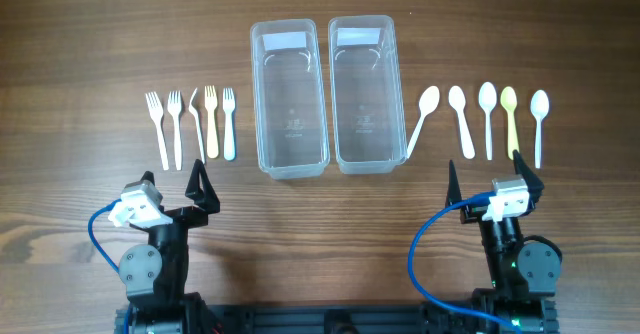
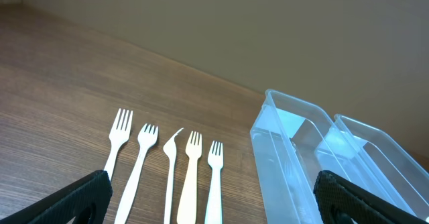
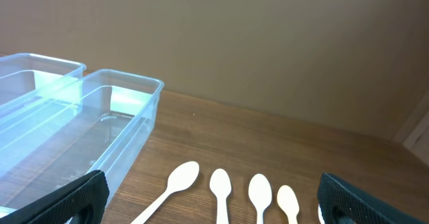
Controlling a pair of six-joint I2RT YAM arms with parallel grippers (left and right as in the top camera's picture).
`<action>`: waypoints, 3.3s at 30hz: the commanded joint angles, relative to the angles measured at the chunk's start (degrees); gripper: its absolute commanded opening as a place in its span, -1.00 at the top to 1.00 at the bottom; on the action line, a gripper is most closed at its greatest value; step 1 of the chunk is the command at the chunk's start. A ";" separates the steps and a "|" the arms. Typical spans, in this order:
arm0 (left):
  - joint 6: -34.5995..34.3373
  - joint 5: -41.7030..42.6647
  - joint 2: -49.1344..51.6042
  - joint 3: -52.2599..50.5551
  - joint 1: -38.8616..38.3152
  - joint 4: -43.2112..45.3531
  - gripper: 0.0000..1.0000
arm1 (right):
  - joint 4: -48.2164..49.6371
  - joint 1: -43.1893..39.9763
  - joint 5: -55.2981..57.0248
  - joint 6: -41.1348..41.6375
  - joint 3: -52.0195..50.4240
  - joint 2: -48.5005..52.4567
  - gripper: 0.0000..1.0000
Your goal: Pack container
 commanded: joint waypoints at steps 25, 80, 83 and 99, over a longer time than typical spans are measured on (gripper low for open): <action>0.76 0.48 -0.13 -0.59 -0.24 0.39 -1.00 | 0.20 0.31 -0.26 -0.26 -0.11 -0.61 -0.99; 0.76 0.48 -0.09 -0.59 -0.24 0.39 -1.00 | -0.13 0.28 4.92 19.87 -0.09 7.82 -0.99; 0.76 0.48 -0.09 -0.59 -0.24 0.39 -0.99 | 0.81 0.22 6.40 22.69 -0.09 8.90 -0.99; 0.76 0.48 -0.09 -0.59 -0.24 0.37 -1.00 | 14.82 0.17 7.21 22.56 20.57 39.04 -0.99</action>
